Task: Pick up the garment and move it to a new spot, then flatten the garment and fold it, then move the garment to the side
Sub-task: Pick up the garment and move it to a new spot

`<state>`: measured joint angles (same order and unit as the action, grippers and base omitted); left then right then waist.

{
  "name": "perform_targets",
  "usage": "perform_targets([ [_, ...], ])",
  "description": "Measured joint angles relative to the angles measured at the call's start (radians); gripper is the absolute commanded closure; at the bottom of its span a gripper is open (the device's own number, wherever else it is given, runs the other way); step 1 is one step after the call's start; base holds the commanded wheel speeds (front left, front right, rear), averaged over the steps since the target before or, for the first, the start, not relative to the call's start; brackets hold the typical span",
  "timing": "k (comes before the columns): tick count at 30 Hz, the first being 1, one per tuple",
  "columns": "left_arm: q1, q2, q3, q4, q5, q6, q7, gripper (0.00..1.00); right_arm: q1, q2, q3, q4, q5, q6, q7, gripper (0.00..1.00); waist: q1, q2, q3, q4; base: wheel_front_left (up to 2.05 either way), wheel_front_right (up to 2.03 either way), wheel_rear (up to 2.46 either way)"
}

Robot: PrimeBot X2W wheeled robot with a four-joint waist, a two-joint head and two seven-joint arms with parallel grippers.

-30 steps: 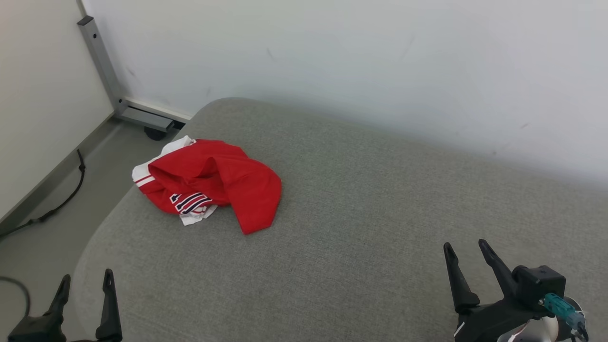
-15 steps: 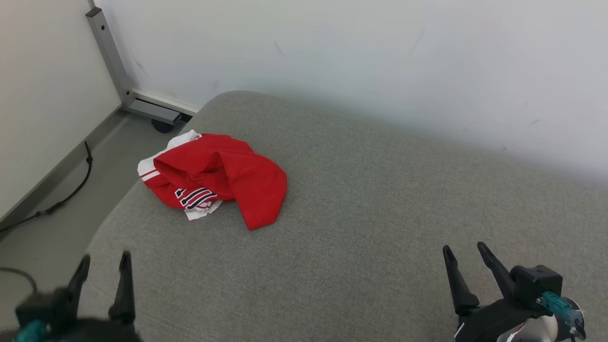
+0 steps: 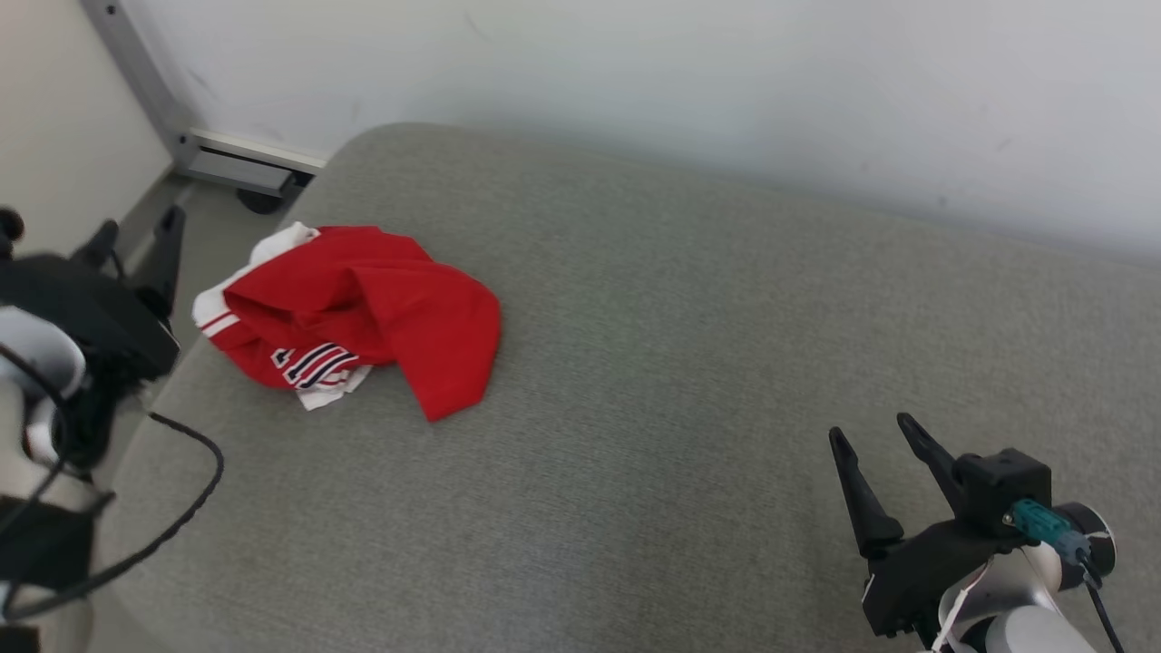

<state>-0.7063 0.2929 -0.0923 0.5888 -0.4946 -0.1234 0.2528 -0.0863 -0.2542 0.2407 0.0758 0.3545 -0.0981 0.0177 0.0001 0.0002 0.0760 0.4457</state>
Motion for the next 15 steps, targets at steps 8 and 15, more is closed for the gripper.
perform_targets([
  [8, -0.157, 0.077, -0.017, 0.226, -0.029, -0.001, 0.155, 0.0, -0.066, -0.022, 0.007, -0.06, -0.041, -0.008, 0.059, 0.0, 0.0001, 0.0, 0.089, -0.097, 0.0, 0.0, 0.0],
  [15, -0.205, 0.133, -0.039, 0.317, -0.057, -0.001, 0.231, 0.0, -0.096, -0.043, -0.012, -0.112, -0.067, -0.009, 0.09, 0.0, 0.0001, 0.0, 0.162, -0.178, 0.0, 0.0, 0.0],
])
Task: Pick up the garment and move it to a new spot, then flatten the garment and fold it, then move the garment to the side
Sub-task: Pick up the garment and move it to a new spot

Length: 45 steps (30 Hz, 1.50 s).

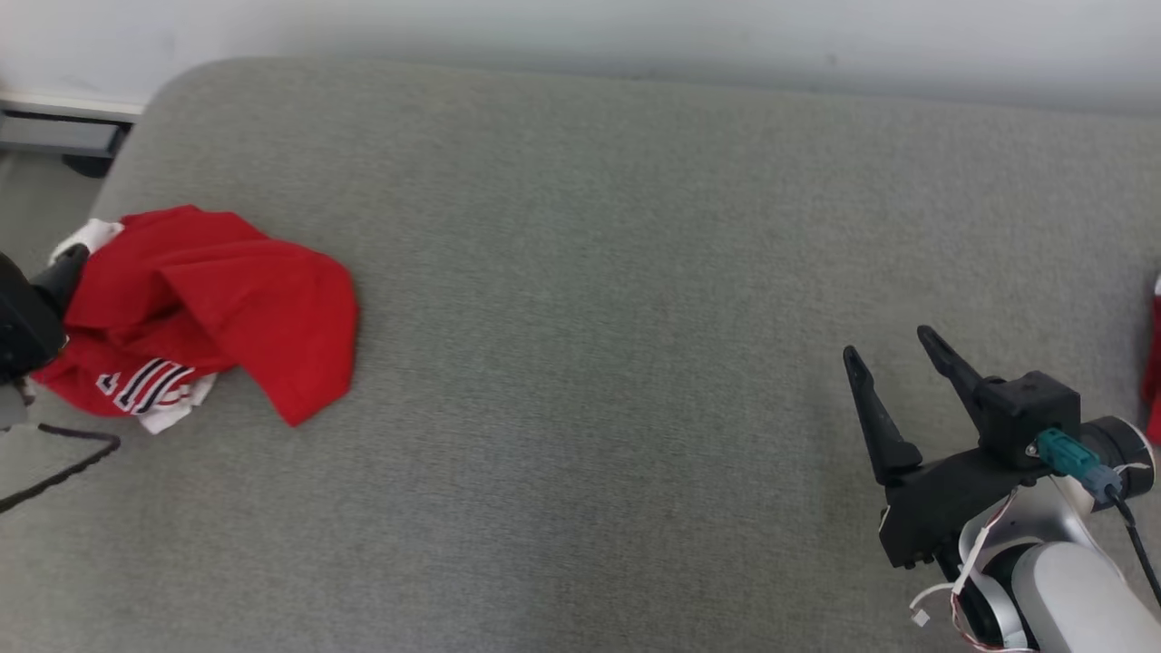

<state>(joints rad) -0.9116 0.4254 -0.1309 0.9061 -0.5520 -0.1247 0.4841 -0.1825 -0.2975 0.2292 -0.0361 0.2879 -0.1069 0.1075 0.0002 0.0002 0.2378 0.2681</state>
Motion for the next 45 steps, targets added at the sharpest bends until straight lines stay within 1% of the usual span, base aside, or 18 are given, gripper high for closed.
perform_targets([
  [2, -0.007, 0.0, -0.016, 0.024, -0.023, 0.0, 0.028, 0.0, -0.01, -0.003, -0.005, -0.005, -0.004, 0.0, 0.009, 0.0, 0.0, 0.0, 0.022, -0.019, 0.0, 0.0, 0.0],
  [4, -0.013, 0.003, -0.048, 0.046, -0.023, 0.0, 0.059, 0.0, -0.015, -0.005, -0.008, -0.015, -0.009, -0.008, 0.017, 0.0, 0.0, 0.0, 0.044, -0.035, 0.0, 0.0, 0.0],
  [8, -0.019, 0.007, -0.083, 0.087, -0.024, 0.0, 0.109, 0.0, -0.017, -0.006, -0.015, -0.035, -0.013, -0.008, 0.029, 0.0, 0.0001, 0.0, 0.085, -0.061, 0.0, 0.0, 0.0],
  [16, -0.061, 0.003, -0.13, 0.151, -0.027, 0.0, 0.177, 0.0, -0.034, -0.006, -0.027, -0.058, -0.026, -0.009, 0.053, 0.0, 0.0, 0.0, 0.146, -0.086, 0.0, 0.0, 0.0],
  [17, -0.062, 0.001, -0.144, 0.151, -0.027, 0.0, 0.18, 0.2, -0.034, -0.006, -0.028, -0.058, -0.028, -0.009, 0.057, 0.0, 0.0, 0.0, 0.15, -0.087, 0.0, 0.0, 0.0],
  [18, -0.063, -0.002, -0.147, 0.153, -0.027, 0.0, 0.18, 0.55, -0.034, -0.006, -0.029, -0.058, -0.03, -0.009, 0.06, 0.0, 0.0, 0.0, 0.154, -0.088, 0.0, 0.0, 0.0],
  [19, -0.064, -0.003, -0.153, 0.156, -0.027, 0.0, 0.182, 0.65, -0.034, -0.006, -0.03, -0.058, -0.035, -0.009, 0.06, 0.0, 0.0, 0.0, 0.156, -0.088, 0.0, 0.0, 0.0],
  [20, -0.067, -0.002, -0.165, 0.158, -0.027, 0.0, 0.187, 1.0, -0.034, -0.006, -0.031, -0.056, -0.036, -0.009, 0.061, 0.0, 0.0, 0.0, 0.156, -0.087, 0.0, 0.0, 0.0],
  [26, -0.104, 0.002, -0.208, 0.14, -0.043, 0.0, 0.175, 1.0, -0.037, -0.004, -0.04, -0.05, -0.039, -0.012, 0.068, 0.0, -0.0002, -0.0002, 0.144, -0.079, 0.0, 0.0, 0.0],
  [29, -0.139, -0.004, -0.216, 0.081, -0.077, 0.0, 0.12, 1.0, -0.045, 0.009, -0.039, -0.03, -0.038, -0.012, 0.067, 0.0, -0.0002, -0.0002, 0.131, -0.076, 0.0, 0.0, 0.0],
  [32, -0.172, -0.025, -0.238, 0.013, -0.115, 0.0, 0.058, 1.0, -0.051, 0.017, -0.044, -0.021, -0.037, -0.012, 0.057, 0.0, -0.0003, -0.0003, 0.114, -0.074, 0.0, 0.0, 0.0],
  [33, -0.172, -0.025, -0.238, 0.013, -0.115, 0.0, 0.058, 1.0, -0.051, 0.017, -0.044, -0.021, -0.037, -0.012, 0.057, 0.0, -0.0003, -0.0003, 0.114, -0.074, 0.0, 0.0, 0.0],
  [35, -0.182, -0.047, -0.248, -0.03, -0.136, 0.0, 0.013, 1.0, -0.051, 0.025, -0.047, -0.003, -0.033, -0.016, 0.047, 0.0, -0.0002, -0.0002, 0.1, -0.074, 0.0, 0.0, 0.0],
  [36, -0.181, -0.054, -0.262, -0.054, -0.159, 0.0, -0.003, 1.0, -0.051, 0.03, -0.047, 0.005, -0.03, -0.016, 0.044, 0.0, -0.0002, -0.0002, 0.092, -0.074, 0.0, 0.0, 0.0],
  [38, -0.18, -0.054, -0.301, -0.106, -0.165, 0.0, -0.046, 1.0, -0.05, 0.037, -0.051, 0.017, -0.017, -0.016, 0.033, 0.0, -0.0002, -0.0002, 0.075, -0.074, 0.0, 0.0, 0.0],
  [39, -0.178, -0.054, -0.326, -0.161, -0.192, 0.0, -0.081, 1.0, -0.049, 0.043, -0.056, 0.034, -0.006, -0.016, 0.027, 0.0, -0.0003, -0.0002, 0.056, -0.076, 0.0, 0.0, 0.0],
  [43, -0.156, -0.06, -0.382, -0.259, -0.258, 0.0, -0.126, 1.0, -0.027, 0.049, -0.064, 0.055, 0.005, -0.016, 0.007, 0.0, -0.0003, -0.0002, 0.017, -0.084, 0.0, 0.0, 0.0],
  [45, -0.119, -0.035, -0.448, -0.31, -0.284, 0.0, -0.145, 1.0, -0.001, 0.053, -0.069, 0.072, 0.021, -0.016, -0.006, 0.0, -0.0003, -0.0002, -0.023, -0.097, 0.0, 0.0, 0.0],
])
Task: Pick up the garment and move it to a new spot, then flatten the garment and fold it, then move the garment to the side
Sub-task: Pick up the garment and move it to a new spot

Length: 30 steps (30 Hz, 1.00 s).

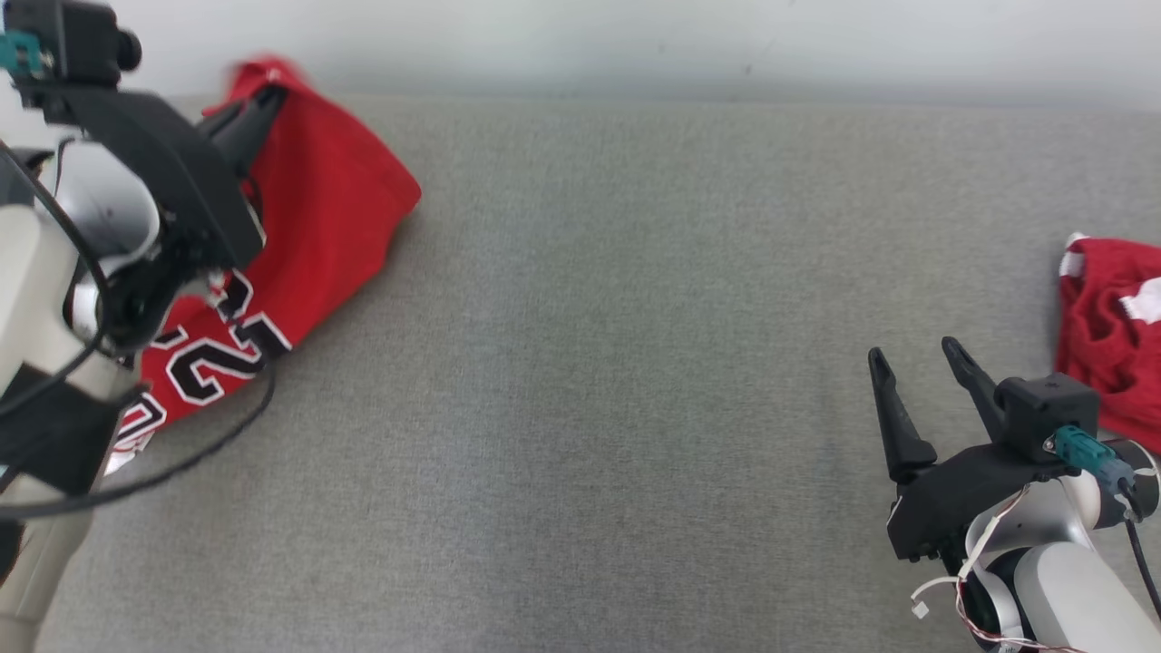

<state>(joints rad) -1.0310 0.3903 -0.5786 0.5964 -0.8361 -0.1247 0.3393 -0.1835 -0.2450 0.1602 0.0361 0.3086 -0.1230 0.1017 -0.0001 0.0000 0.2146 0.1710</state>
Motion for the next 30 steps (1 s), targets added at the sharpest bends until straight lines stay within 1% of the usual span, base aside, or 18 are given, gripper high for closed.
perform_targets([
  [2, 0.021, 0.032, -0.037, -0.028, -0.002, 0.0, -0.008, 1.0, 0.004, 0.004, 0.0, 0.004, 0.005, 0.003, -0.007, 0.0, 0.0, 0.0, -0.017, -0.01, 0.0, 0.0, 0.0],
  [4, 0.047, 0.047, -0.067, -0.066, -0.016, 0.0, -0.015, 1.0, 0.016, 0.008, 0.0, 0.005, 0.008, 0.006, -0.011, 0.0, -0.0001, -0.0001, -0.031, -0.024, 0.0, 0.0, 0.0],
  [6, 0.072, 0.043, -0.105, -0.11, -0.02, 0.0, -0.025, 1.0, 0.022, 0.01, 0.0, 0.012, 0.014, 0.008, -0.014, 0.0, -0.0001, -0.0001, -0.042, -0.04, 0.0, 0.0, 0.0],
  [9, 0.09, 0.026, -0.154, -0.171, -0.053, 0.0, -0.042, 1.0, 0.033, 0.014, 0.002, 0.022, 0.026, 0.009, -0.023, 0.0, -0.0001, -0.0001, -0.057, -0.064, 0.0, 0.0, 0.0],
  [10, 0.094, 0.015, -0.184, -0.205, -0.058, 0.0, -0.044, 1.0, 0.035, 0.022, 0.004, 0.024, 0.029, 0.01, -0.024, 0.0, -0.0001, 0.0, -0.065, -0.081, 0.0, 0.0, 0.0],
  [13, 0.104, -0.016, -0.215, -0.235, -0.074, 0.0, -0.056, 1.0, 0.037, 0.025, 0.007, 0.023, 0.034, 0.018, -0.033, 0.0, -0.0001, -0.0001, -0.076, -0.107, 0.0, 0.0, 0.0],
  [17, 0.104, -0.057, -0.249, -0.258, -0.078, 0.0, -0.069, 1.0, 0.043, 0.031, 0.009, 0.024, 0.035, 0.018, -0.042, 0.0, 0.0, -0.0001, -0.085, -0.145, 0.0, 0.0, 0.0],
  [23, 0.105, -0.148, -0.311, -0.291, -0.085, 0.0, -0.081, 1.0, 0.063, 0.033, 0.007, 0.028, 0.041, 0.021, -0.052, 0.0, -0.0001, 0.0, -0.09, -0.201, 0.0, 0.0, 0.0],
  [30, 0.109, -0.246, -0.373, -0.289, -0.083, 0.0, -0.103, 1.0, 0.071, 0.033, 0.004, 0.028, 0.044, 0.026, -0.068, 0.0, 0.0, 0.0, -0.086, -0.257, 0.0, 0.0, 0.0],
])
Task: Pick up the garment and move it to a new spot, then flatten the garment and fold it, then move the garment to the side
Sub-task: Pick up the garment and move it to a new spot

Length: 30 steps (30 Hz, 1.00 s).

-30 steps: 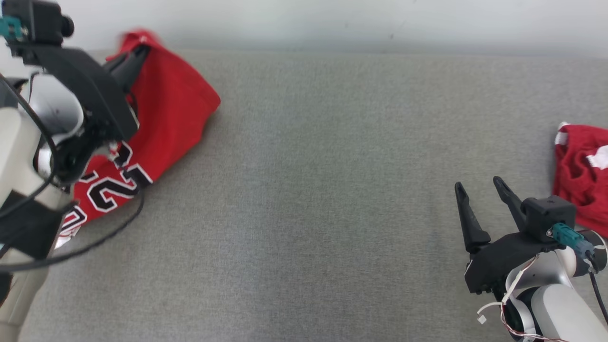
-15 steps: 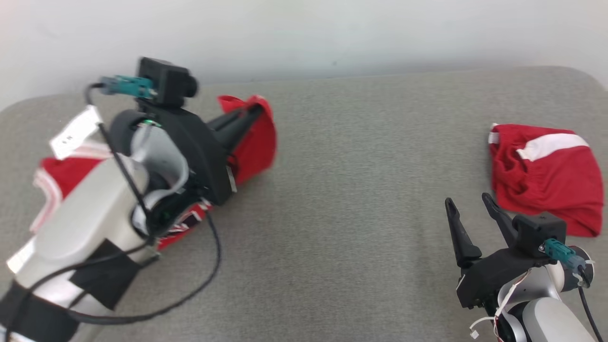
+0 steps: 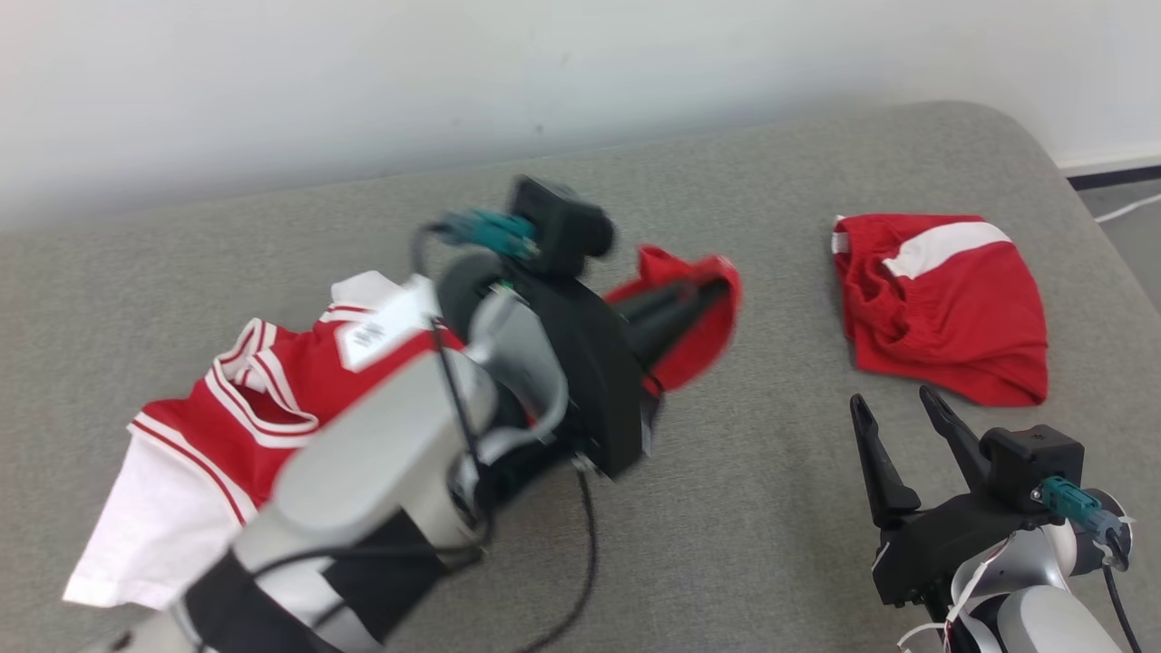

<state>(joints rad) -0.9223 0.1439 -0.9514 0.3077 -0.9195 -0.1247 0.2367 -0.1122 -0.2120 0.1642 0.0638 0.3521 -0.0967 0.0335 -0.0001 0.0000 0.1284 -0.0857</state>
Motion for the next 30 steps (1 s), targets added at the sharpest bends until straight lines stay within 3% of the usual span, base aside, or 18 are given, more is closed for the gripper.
perform_targets([
  [5, 0.091, -0.055, -0.051, 0.062, 0.003, 0.0, -0.017, 1.0, 0.0, 0.005, 0.003, -0.001, 0.0, 0.0, -0.008, 0.0, 0.0, 0.0, 0.01, -0.026, 0.0, 0.0, 0.0],
  [10, 0.163, -0.064, -0.111, 0.157, 0.013, 0.0, -0.036, 1.0, 0.0, 0.01, 0.004, -0.003, 0.0, 0.0, -0.015, 0.0, 0.0001, 0.0, 0.027, -0.041, 0.0, 0.0, 0.0],
  [11, 0.161, -0.063, -0.137, 0.172, 0.024, 0.0, -0.036, 0.71, 0.0, 0.011, 0.004, -0.002, 0.0, 0.0, -0.016, 0.0, 0.0001, 0.0, 0.03, -0.043, 0.0, 0.0, 0.0],
  [12, 0.16, -0.063, -0.157, 0.182, 0.044, 0.0, -0.037, 0.14, 0.0, 0.012, 0.004, -0.002, 0.0, 0.0, -0.016, 0.0, 0.0001, 0.0, 0.033, -0.044, 0.0, 0.0, 0.0],
  [13, 0.161, -0.067, -0.16, 0.196, 0.046, 0.0, -0.047, 0.0, -0.001, 0.012, 0.004, -0.001, 0.0, 0.0, -0.016, 0.0, 0.0002, 0.0, 0.035, -0.045, 0.0, 0.0, 0.0],
  [26, 0.118, -0.075, -0.092, 0.235, 0.059, 0.002, -0.192, 0.0, 0.001, 0.013, -0.009, 0.046, 0.012, 0.0, -0.035, 0.0, 0.0001, 0.0, -0.001, -0.011, 0.0, 0.0, 0.0],
  [30, 0.121, -0.038, -0.062, 0.241, 0.094, 0.049, -0.258, 0.0, 0.004, 0.013, -0.009, 0.061, 0.017, 0.009, -0.043, 0.0, 0.0001, 0.0, -0.024, 0.01, 0.0, 0.0, 0.0],
])
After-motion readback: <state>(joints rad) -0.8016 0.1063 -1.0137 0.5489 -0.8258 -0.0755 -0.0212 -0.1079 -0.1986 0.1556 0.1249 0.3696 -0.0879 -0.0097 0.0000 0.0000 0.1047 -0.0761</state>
